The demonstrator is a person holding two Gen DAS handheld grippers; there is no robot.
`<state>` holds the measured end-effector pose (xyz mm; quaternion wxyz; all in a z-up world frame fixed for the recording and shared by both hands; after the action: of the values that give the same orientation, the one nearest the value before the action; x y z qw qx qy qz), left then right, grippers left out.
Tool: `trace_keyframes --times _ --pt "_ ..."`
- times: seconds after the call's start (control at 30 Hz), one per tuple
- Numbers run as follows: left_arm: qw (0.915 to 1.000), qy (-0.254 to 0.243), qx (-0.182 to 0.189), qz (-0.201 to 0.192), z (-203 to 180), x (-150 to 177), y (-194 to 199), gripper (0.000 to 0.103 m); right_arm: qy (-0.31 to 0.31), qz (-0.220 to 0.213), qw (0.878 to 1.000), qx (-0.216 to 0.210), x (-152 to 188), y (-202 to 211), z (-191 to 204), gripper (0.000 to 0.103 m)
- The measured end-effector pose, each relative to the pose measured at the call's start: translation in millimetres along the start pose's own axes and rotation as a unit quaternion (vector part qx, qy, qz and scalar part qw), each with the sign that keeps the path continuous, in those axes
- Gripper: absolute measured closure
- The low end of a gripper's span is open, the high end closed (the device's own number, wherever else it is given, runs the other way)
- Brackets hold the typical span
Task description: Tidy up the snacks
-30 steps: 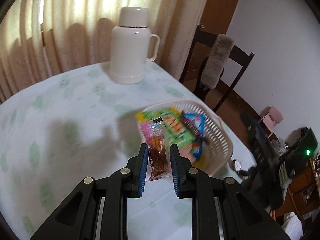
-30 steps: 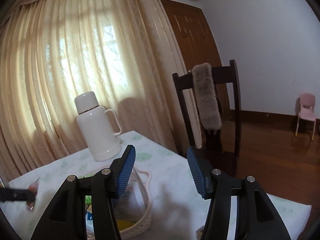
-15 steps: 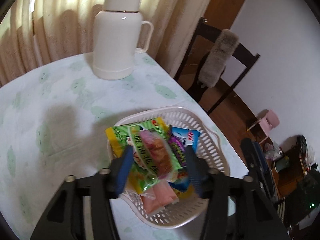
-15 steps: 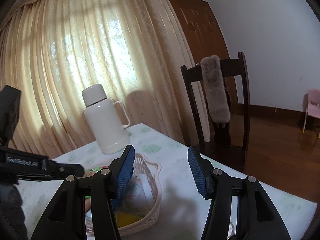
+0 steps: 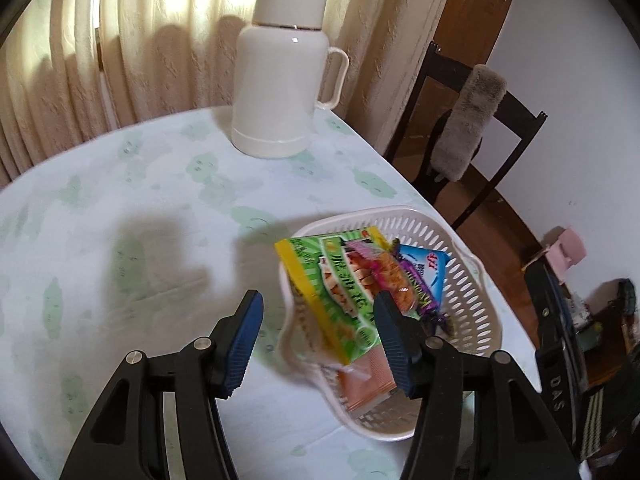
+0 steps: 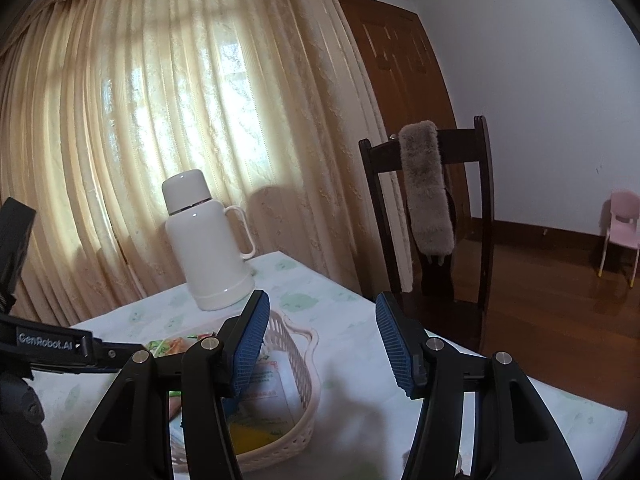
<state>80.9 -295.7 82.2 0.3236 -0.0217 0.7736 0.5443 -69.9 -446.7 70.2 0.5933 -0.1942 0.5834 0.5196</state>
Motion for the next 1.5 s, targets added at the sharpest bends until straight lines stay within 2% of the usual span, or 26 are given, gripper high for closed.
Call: trace_keyframes --times 0.03,0.1,0.2,0.33,0.5,0.67,0.77,0.87,1.13,1.2,1.5 --pt "0.9999 -0.006 -0.012 -0.008 -0.2 2.9 3.7 0.045 -0.002 0.000 1.000 0.001 0.2 0.5 -0.4 0.044" --pt "0.9991 -0.016 -0.031 -0.026 -0.4 8.8 10.9 0.039 -0.008 -0.002 1.000 0.001 -0.8 2.1 -3.4 0.035" --pt "0.9969 -0.032 -0.055 -0.046 -3.5 18.1 19.5 0.035 -0.025 -0.008 1.000 -0.001 -1.8 4.5 -10.0 0.028" --pt "0.9934 -0.055 -0.076 -0.065 -8.1 30.5 27.8 0.022 -0.043 0.002 0.999 -0.012 -0.7 2.5 -16.7 0.023" --pt "0.9885 -0.073 -0.106 -0.079 -3.1 40.5 34.8 0.022 -0.047 0.027 0.998 -0.040 5.1 3.5 -17.6 0.018" --pt "0.9852 -0.063 -0.131 -0.090 14.7 46.1 40.5 0.022 -0.037 0.053 0.995 -0.077 7.6 9.7 -13.1 0.016" --pt "0.9834 -0.056 -0.145 -0.094 23.7 46.1 41.7 0.022 -0.017 0.081 0.992 -0.099 10.7 11.8 -5.1 0.010" --pt "0.9820 -0.052 -0.153 -0.098 29.0 45.8 42.6 0.022 0.010 0.101 0.988 -0.112 12.6 15.2 7.2 0.010" --pt "0.9722 -0.070 -0.187 -0.123 28.4 47.4 49.5 0.022 0.072 0.127 0.984 -0.100 11.7 27.5 31.5 0.009" --pt "0.9706 -0.075 -0.191 -0.126 27.4 47.9 50.4 0.015 0.095 0.137 0.982 -0.092 12.9 28.4 37.4 0.009" --pt "0.9568 -0.105 -0.233 -0.139 15.9 52.7 52.3 0.011 0.171 0.153 0.971 -0.073 24.6 30.0 59.6 0.009"
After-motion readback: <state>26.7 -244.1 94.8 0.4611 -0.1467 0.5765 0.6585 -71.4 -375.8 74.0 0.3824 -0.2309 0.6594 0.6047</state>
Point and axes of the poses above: each gripper's, at about its wrist camera, not at the fingertips, and y roughly against the way its jaws point, z to its left, x to its underside, the point moved 2 cm from there along -y, roughly the way its jaws point, and after that the axes turned 6 degrees about z, right-handed, at the moved point
